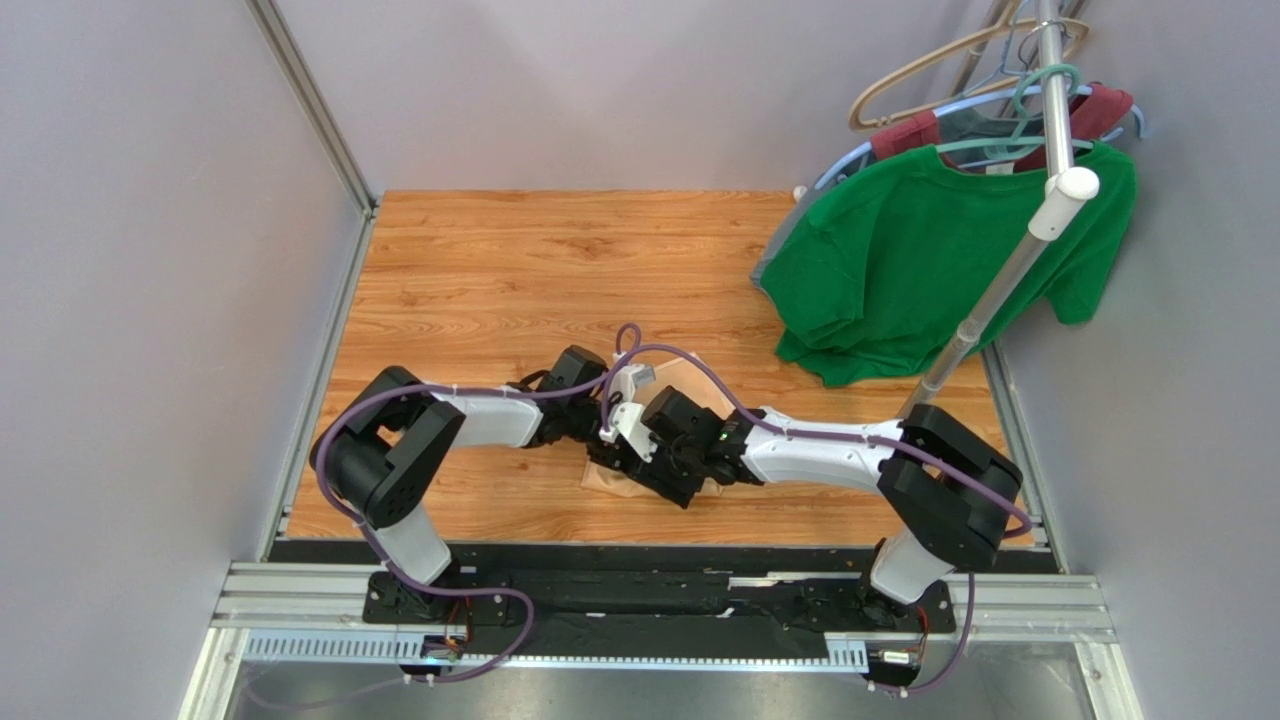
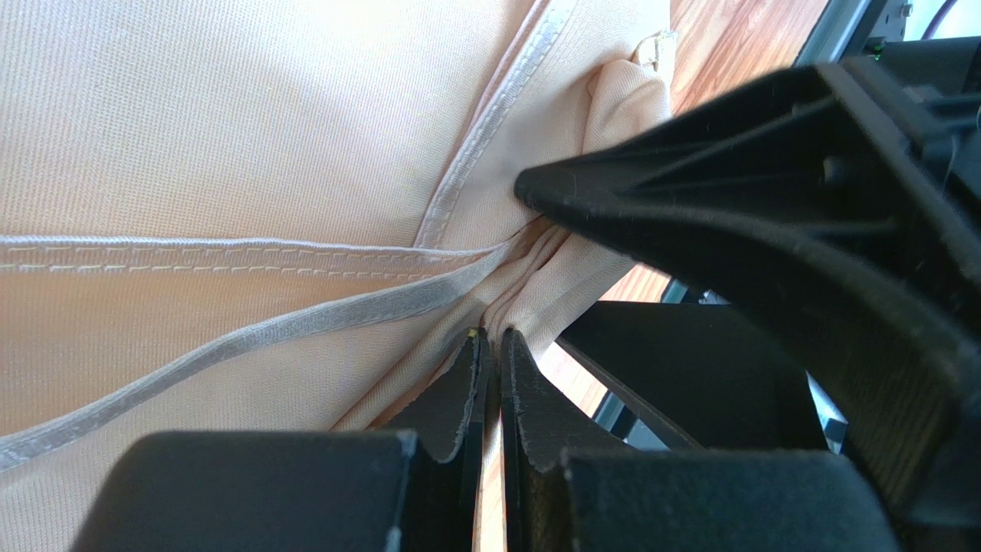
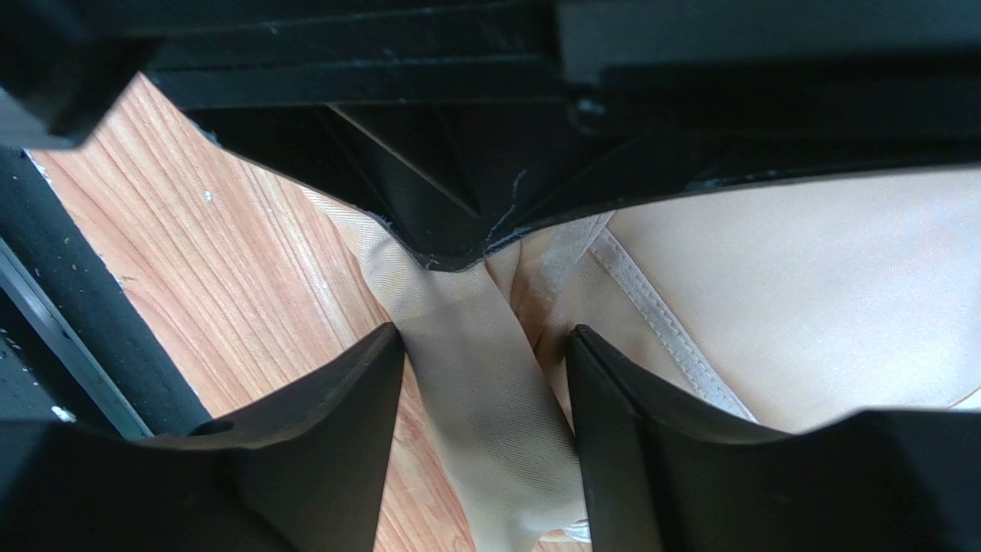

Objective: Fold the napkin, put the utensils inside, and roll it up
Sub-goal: Roll the napkin with the utensil

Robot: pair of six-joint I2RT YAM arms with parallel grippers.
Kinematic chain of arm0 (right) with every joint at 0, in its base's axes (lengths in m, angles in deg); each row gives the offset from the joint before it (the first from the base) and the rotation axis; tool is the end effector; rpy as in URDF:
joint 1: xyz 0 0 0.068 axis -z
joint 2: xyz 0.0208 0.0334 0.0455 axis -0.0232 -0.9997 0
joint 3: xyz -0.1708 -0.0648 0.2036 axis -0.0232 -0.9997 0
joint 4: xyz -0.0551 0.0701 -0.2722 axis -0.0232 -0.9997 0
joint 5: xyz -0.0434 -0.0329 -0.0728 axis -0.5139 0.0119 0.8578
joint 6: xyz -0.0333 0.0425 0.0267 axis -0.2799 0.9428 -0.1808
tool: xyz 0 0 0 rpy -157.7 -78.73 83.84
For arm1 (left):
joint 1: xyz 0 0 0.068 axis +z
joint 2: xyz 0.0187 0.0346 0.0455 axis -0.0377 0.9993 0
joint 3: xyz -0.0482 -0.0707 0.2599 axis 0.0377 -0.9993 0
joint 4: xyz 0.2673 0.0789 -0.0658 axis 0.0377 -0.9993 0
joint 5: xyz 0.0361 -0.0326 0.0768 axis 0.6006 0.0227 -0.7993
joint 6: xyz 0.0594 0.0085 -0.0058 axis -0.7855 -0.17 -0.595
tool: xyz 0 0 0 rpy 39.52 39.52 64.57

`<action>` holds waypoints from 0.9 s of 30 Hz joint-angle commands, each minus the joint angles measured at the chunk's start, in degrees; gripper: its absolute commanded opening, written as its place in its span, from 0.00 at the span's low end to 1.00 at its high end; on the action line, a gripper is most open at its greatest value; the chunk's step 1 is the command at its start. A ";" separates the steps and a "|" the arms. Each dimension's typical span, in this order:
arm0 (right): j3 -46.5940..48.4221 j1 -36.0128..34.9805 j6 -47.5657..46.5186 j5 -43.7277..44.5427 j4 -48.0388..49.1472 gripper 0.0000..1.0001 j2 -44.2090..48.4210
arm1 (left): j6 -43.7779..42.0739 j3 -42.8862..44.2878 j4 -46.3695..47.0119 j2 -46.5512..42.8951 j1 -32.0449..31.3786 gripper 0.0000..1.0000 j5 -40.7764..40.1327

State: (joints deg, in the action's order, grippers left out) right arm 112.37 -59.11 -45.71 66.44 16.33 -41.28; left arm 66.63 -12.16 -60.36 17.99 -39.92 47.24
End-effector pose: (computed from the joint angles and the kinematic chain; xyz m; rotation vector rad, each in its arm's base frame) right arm 0.1700 0.2741 0.1320 -1.5529 2.1922 0.3276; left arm 0.2332 -0.2164 0.0964 0.6505 2.5940 -1.2572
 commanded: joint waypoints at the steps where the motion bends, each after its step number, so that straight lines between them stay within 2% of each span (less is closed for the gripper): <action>1: 1.52 -1.02 3.82 5.07 -0.22 0.47 -3.36 | -1.43 -1.95 -5.20 1.08 0.14 0.01 -3.06; 3: 1.61 -1.28 4.71 5.16 0.31 0.40 -4.25 | -1.25 -2.21 -5.03 0.99 0.32 0.01 -2.71; 4: 1.96 -1.37 4.98 4.98 0.40 0.31 -5.04 | -1.08 -2.21 -4.85 0.90 0.32 0.02 -2.53; 6: 2.22 -1.37 5.85 4.55 0.40 0.24 -5.74 | -0.47 -2.65 -4.33 0.72 0.40 0.05 -2.18; 9: 2.31 -1.37 6.56 3.75 0.57 0.13 -6.80 | 0.85 -4.31 -3.10 -0.07 0.75 0.20 -2.00; 10: 2.40 -1.37 6.65 3.84 0.66 0.10 -7.06 | 1.12 -4.76 -1.27 -0.85 1.10 0.32 -2.09; 13: 2.49 -1.28 6.74 0.07 0.31 0.02 -8.12 | 1.56 -6.16 0.24 -2.70 1.81 0.44 -2.18; 15: 2.49 -1.20 6.65 -1.87 0.22 0.00 -8.82 | 1.56 -6.69 0.42 -3.84 2.25 0.49 -2.70; 20: 2.75 0.38 5.86 -7.74 -0.31 0.00 -9.88 | 1.82 -7.05 0.86 -5.78 3.83 0.53 -2.97; 22: 2.75 1.61 5.51 -10.12 -0.40 0.00 -9.62 | 2.09 -7.22 1.39 -8.15 4.45 0.60 -3.75; 25: 2.75 4.07 4.46 -17.58 -0.57 0.00 -9.00 | 2.70 -7.31 1.65 -11.66 5.59 0.62 -5.60; 26: 2.84 5.21 4.02 -19.00 -0.74 0.00 -8.91 | 2.96 -7.48 1.74 -12.45 5.85 0.69 -6.91; 27: 3.01 5.74 3.66 -20.32 -0.75 0.00 -8.82 | 2.97 -7.57 1.91 -13.68 6.55 0.69 -7.01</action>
State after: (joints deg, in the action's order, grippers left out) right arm 117.61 -56.55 -43.59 54.77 18.34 -46.20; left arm 70.69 -18.91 -58.72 8.81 -34.59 44.42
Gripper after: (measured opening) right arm 0.104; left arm 0.641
